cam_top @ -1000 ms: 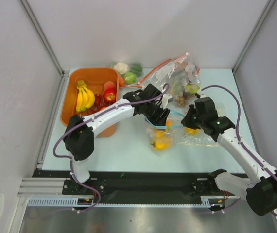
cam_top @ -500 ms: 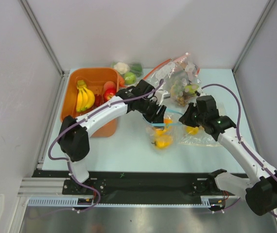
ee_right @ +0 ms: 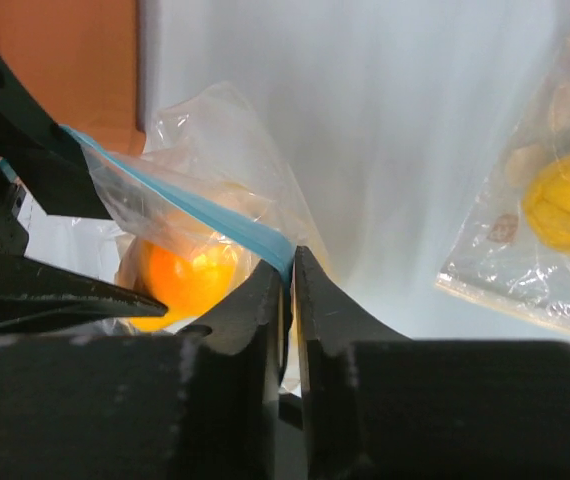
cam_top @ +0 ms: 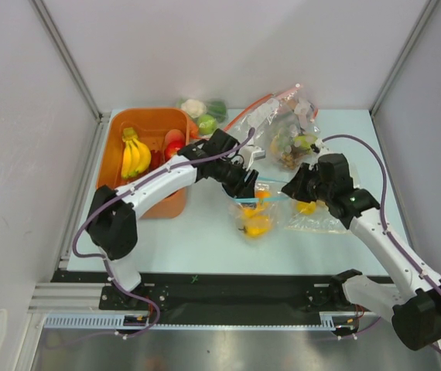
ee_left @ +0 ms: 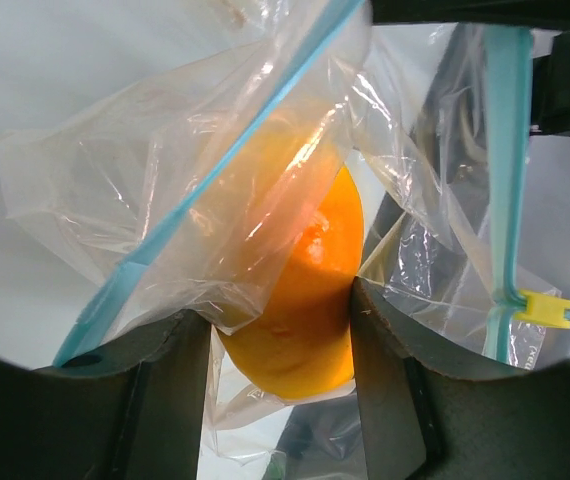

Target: Open the zip-top bag and remove the fake food

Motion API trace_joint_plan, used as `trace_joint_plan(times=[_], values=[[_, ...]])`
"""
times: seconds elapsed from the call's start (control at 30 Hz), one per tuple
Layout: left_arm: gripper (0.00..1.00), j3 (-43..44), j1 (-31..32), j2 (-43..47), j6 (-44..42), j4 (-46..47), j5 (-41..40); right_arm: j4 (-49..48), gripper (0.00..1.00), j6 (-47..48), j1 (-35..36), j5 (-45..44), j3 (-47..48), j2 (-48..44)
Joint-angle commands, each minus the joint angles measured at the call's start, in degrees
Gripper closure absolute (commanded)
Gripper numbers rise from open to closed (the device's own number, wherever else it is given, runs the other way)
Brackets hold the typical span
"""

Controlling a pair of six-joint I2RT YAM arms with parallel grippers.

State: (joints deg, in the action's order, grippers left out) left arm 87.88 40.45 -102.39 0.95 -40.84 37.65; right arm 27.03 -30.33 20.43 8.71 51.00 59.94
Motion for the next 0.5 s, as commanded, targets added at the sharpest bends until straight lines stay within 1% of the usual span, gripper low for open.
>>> trace_joint_plan(times=[0.0, 0.03, 0.07, 0.1, 0.13, 0.17, 0.2, 0.3, 0.33, 0.4, 0.47], values=[[0.92, -4.63, -1.95, 7.20, -1.30, -0.75, -4.94, -1.43, 0.86, 6.24, -3.81, 0.81, -3.27, -1.85], [0.92, -6.30, -1.17, 7.64, 0.61, 1.88, -8.17, -2.41, 0.82, 6.16, -3.81, 3.22, -3.54, -1.76], [0.92, -7.01, -0.64, 7.64, 0.54, 2.86, -9.34, -4.24, 0.77, 5.81, -3.73, 5.07, -3.98, -1.59], [0.92, -7.63, -0.11, 7.82, 0.28, 3.74, -9.96, -5.57, 0.72, 5.98, -3.64, 9.09, -5.11, -1.67], [0.92, -8.41, 1.11, 7.73, -0.16, 5.23, -11.36, -6.62, 0.63, 5.98, -3.64, 10.78, -5.47, -1.67], [0.92, -8.68, 1.65, 7.64, -0.33, 5.77, -11.80, -7.68, 0.60, 5.81, -3.46, 12.54, -5.74, -1.93], [0.92, -8.95, 2.00, 7.56, -0.60, 6.12, -12.07, -8.30, 0.52, 6.41, -3.11, 13.69, -6.17, -1.85], [0.92, -8.86, 3.23, 6.50, -0.86, 6.39, -11.90, -8.57, 0.43, 7.65, -1.89, 15.02, -5.83, -2.54], [0.91, -8.86, 3.58, 6.41, -2.69, 6.30, -11.72, -8.57, 0.42, 8.17, -1.53, 14.85, -5.57, -2.81], [0.91, -8.95, 3.85, 6.15, -3.32, 6.21, -11.37, -9.18, 0.37, 8.44, -1.27, 14.58, -5.48, -4.04], [0.91, -9.12, 4.03, 6.06, -4.37, 6.12, -10.93, -9.53, 0.36, 8.88, -1.09, 15.19, -5.13, -4.22]])
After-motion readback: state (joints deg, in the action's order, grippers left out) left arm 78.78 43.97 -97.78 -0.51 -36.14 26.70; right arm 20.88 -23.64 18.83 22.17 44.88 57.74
